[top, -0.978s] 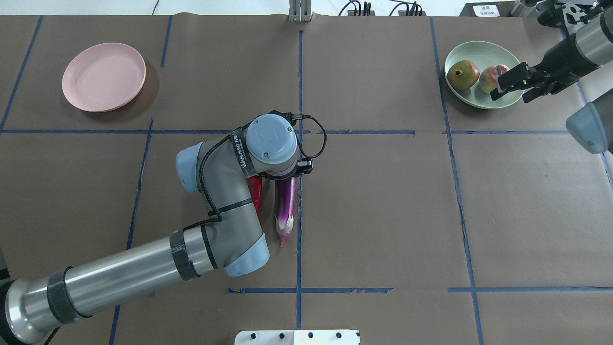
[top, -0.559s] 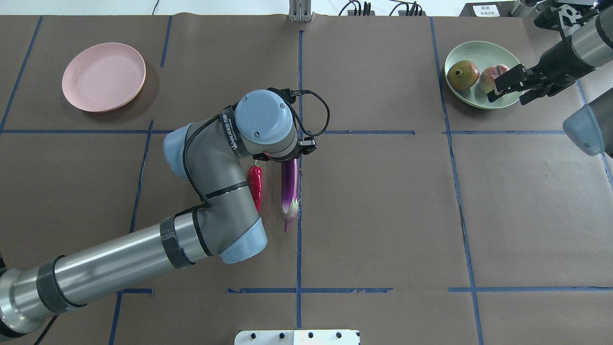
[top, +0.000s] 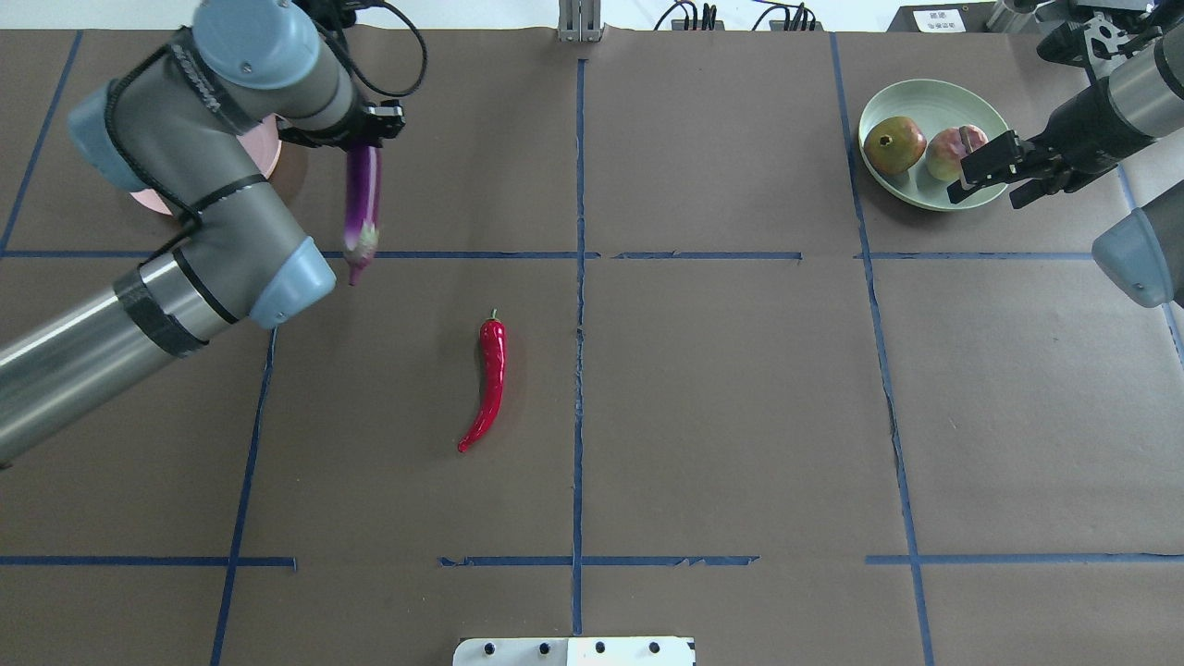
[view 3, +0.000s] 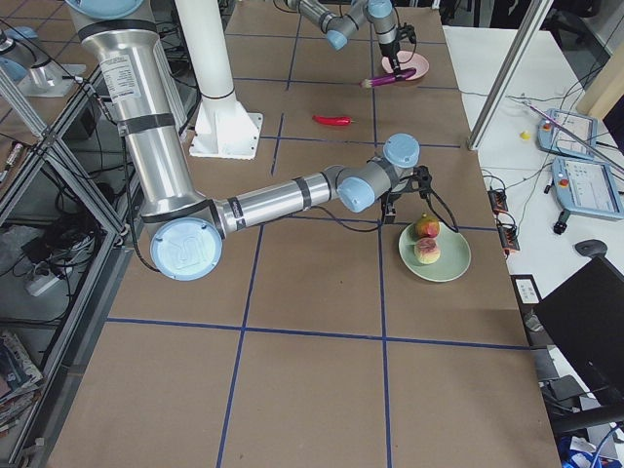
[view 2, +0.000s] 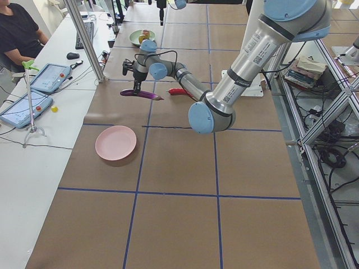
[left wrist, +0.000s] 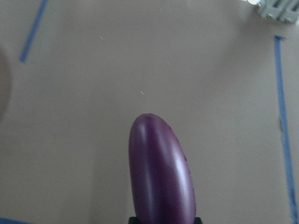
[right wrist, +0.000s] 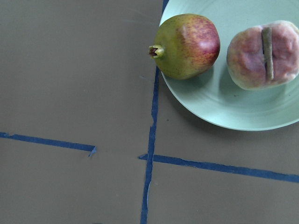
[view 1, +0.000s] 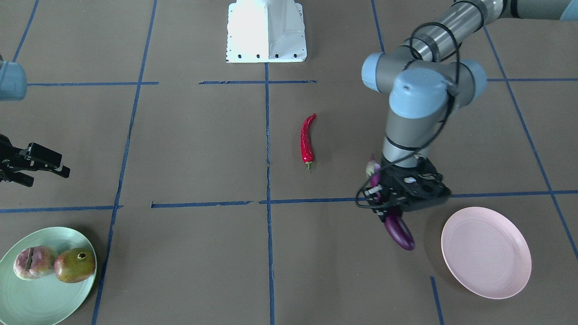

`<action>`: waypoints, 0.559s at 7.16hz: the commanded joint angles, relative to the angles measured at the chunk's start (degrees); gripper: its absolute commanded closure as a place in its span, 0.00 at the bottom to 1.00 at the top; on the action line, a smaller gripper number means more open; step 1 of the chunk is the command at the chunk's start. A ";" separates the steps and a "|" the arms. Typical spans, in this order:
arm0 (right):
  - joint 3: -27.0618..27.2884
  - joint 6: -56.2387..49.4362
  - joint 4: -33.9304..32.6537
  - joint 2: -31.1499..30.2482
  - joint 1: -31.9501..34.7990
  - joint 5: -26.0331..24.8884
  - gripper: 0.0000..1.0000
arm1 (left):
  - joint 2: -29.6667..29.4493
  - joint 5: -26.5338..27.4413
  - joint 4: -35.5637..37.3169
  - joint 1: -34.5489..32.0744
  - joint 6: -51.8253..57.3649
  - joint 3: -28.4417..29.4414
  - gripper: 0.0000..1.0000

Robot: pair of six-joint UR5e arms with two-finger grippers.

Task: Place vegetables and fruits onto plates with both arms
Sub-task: 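Carry the eggplant with the left gripper onto the pink plate and release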

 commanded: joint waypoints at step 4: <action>-0.16 0.00 0.11 -0.15 -0.99 -1.17 0.00 | -0.13 -5.37 -18.82 -11.41 8.23 26.59 0.17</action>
